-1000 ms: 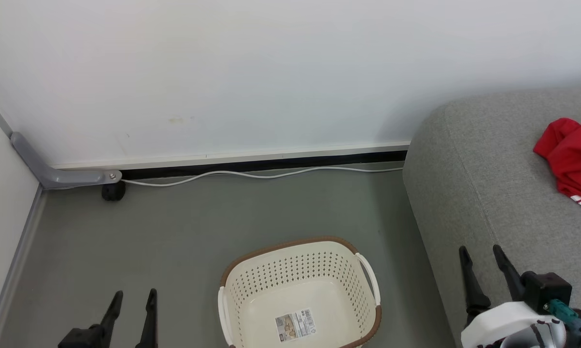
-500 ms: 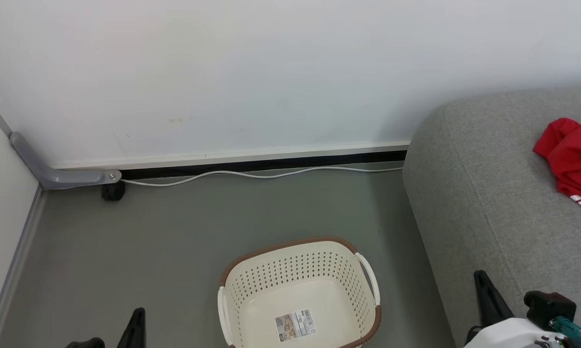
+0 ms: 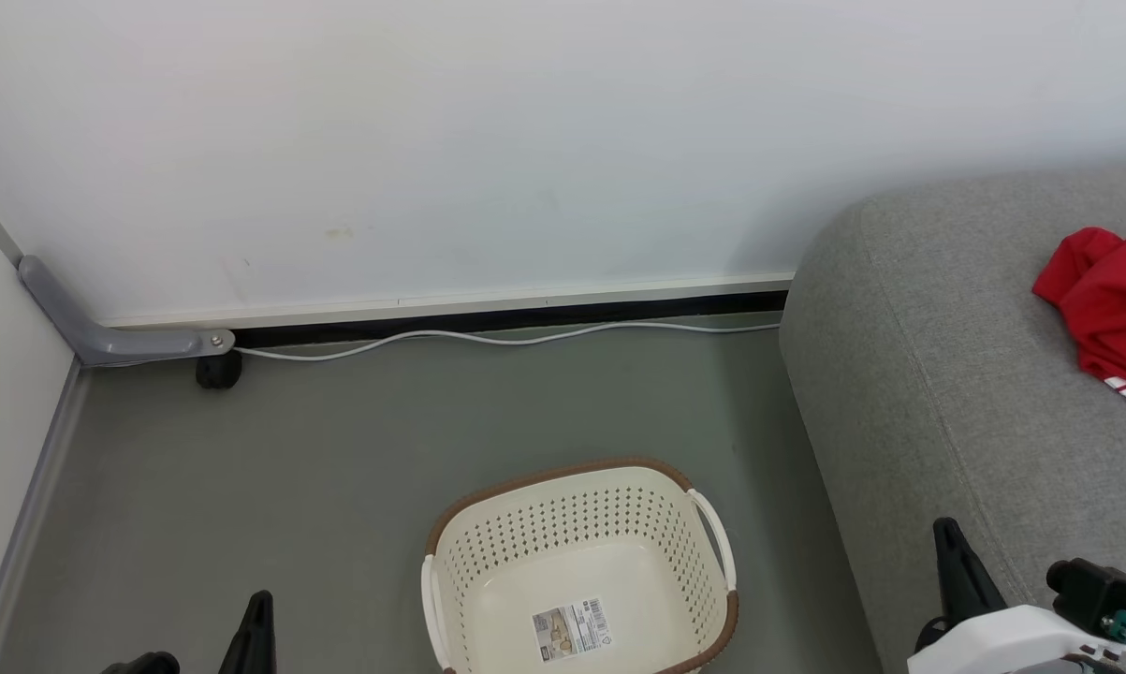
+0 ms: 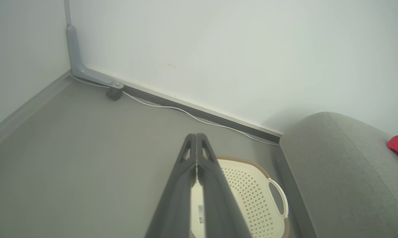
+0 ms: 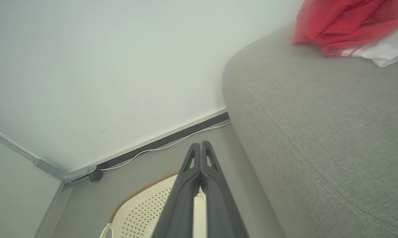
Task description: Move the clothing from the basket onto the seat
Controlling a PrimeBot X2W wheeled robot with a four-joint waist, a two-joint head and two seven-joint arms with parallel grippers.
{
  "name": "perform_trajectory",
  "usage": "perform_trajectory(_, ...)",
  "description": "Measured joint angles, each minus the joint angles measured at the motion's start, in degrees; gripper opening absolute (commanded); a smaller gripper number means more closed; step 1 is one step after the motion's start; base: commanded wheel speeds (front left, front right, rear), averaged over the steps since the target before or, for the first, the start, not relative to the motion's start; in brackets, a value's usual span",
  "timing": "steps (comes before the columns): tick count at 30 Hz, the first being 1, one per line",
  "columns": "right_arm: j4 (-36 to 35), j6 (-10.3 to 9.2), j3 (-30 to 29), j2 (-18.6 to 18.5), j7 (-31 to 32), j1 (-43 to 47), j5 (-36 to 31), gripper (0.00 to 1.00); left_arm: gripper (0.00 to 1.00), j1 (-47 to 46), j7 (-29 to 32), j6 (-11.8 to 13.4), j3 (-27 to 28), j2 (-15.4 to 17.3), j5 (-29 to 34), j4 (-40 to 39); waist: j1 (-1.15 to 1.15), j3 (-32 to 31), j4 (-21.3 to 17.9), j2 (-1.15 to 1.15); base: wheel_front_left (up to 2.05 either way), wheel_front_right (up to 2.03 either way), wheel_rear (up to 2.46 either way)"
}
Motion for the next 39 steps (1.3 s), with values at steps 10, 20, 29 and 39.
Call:
perform_trajectory(10, -1.2, 0.00, -0.8, 0.0, 1.9, 0.0, 6.6, 0.00, 0.00, -1.1, 1.9, 0.0, 0.0, 0.1, -6.7, -0.5, 0.00, 0.0, 0.0, 0.00, 0.00, 0.00, 0.00)
perform_trajectory(20, -2.0, 0.00, -1.3, 0.0, 3.3, 0.0, 13.2, 0.00, 0.00, -1.4, 3.4, 0.0, 0.0, 0.1, -13.3, -1.0, -0.01, 0.0, -0.1, 0.00, 0.00, 0.00, 0.00)
perform_trajectory(29, -3.1, -0.01, -2.2, 0.0, 4.9, 0.0, 19.0, 0.00, 0.00, -2.4, 5.0, 0.0, 0.0, 0.1, -18.9, -1.5, -0.01, 0.1, -0.1, 0.00, 0.00, 0.00, 0.00)
perform_trajectory(39, -3.9, -0.01, -2.8, -0.1, 6.4, 0.0, 25.5, 0.00, 0.00, -3.4, 6.4, 0.0, 0.0, 0.2, -25.6, -2.2, -0.01, 0.1, -0.2, 0.00, 0.00, 0.00, 0.00)
